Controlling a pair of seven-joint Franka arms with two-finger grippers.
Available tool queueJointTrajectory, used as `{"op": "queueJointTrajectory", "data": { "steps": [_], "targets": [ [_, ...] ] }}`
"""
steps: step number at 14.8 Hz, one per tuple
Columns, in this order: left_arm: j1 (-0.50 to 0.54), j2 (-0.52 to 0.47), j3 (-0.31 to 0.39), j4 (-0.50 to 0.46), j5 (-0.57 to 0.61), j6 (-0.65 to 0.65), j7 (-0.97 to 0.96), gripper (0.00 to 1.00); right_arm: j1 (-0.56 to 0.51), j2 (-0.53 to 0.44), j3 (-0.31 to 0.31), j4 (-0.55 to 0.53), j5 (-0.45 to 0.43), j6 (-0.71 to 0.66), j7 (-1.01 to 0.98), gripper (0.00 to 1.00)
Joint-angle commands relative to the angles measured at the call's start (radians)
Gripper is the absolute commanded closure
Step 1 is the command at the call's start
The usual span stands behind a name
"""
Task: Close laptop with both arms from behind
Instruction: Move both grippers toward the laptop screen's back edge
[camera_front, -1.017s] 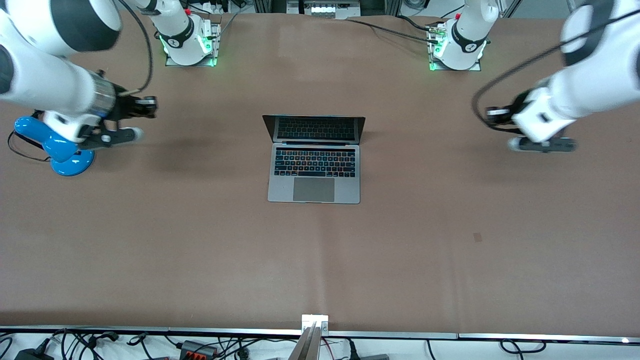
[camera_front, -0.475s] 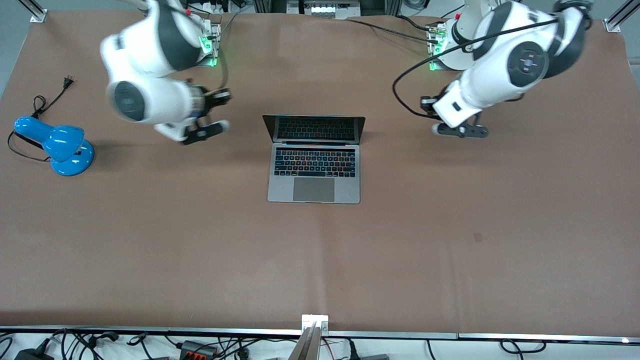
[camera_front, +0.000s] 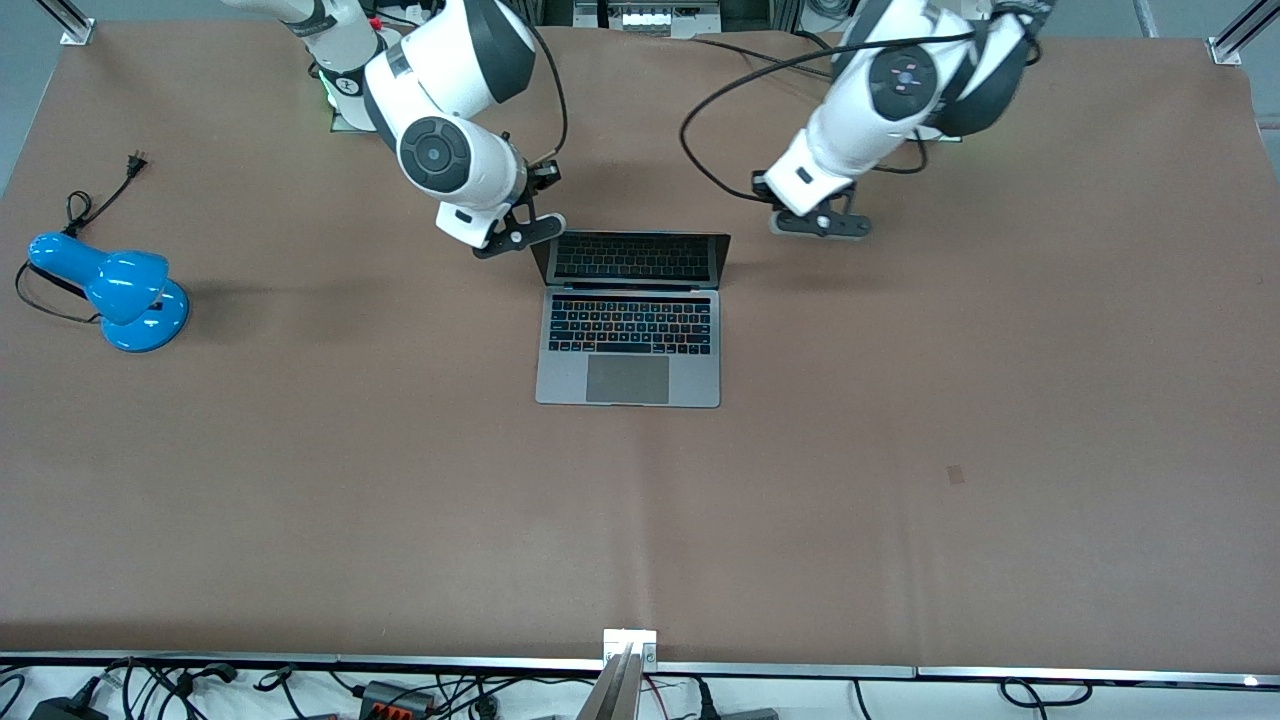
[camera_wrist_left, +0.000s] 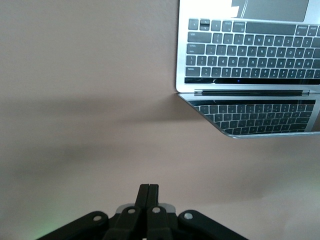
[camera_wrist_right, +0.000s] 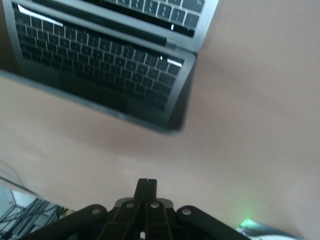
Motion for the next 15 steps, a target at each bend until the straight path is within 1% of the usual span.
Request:
{"op": "queueJointTrajectory", "data": {
  "steps": [1,3,4,7,9,11,12,15],
  "targets": [
    [0.010,0.074,-0.038,0.002,-0.017,0.064,-0.008,1.00,0.005,0.005,-0.015,-0.002,0.019,0.040,0.009,1.00],
    [0.009,0.125,-0.066,0.004,-0.017,0.132,-0.026,1.00,0.003,0.016,-0.016,0.002,0.019,0.048,0.009,1.00],
    [0.010,0.145,-0.069,0.008,-0.017,0.152,-0.031,1.00,0.000,0.022,-0.016,0.010,0.017,0.049,0.009,1.00],
    [0.007,0.192,-0.070,0.050,-0.014,0.167,-0.033,1.00,-0.011,0.048,-0.018,0.038,0.016,0.048,0.007,1.00],
    [0.009,0.228,-0.070,0.062,-0.013,0.207,-0.031,1.00,-0.012,0.059,-0.019,0.053,0.014,0.046,0.007,1.00],
    [0.004,0.284,-0.070,0.105,-0.007,0.229,-0.034,1.00,-0.017,0.068,-0.021,0.065,0.011,0.043,0.006,1.00],
    [-0.002,0.307,-0.069,0.110,-0.007,0.250,-0.037,1.00,-0.017,0.078,-0.023,0.078,0.011,0.040,0.006,1.00],
    [-0.004,0.344,-0.064,0.136,-0.003,0.272,-0.037,1.00,-0.020,0.085,-0.026,0.098,0.011,0.039,0.007,1.00]
  ]
}}
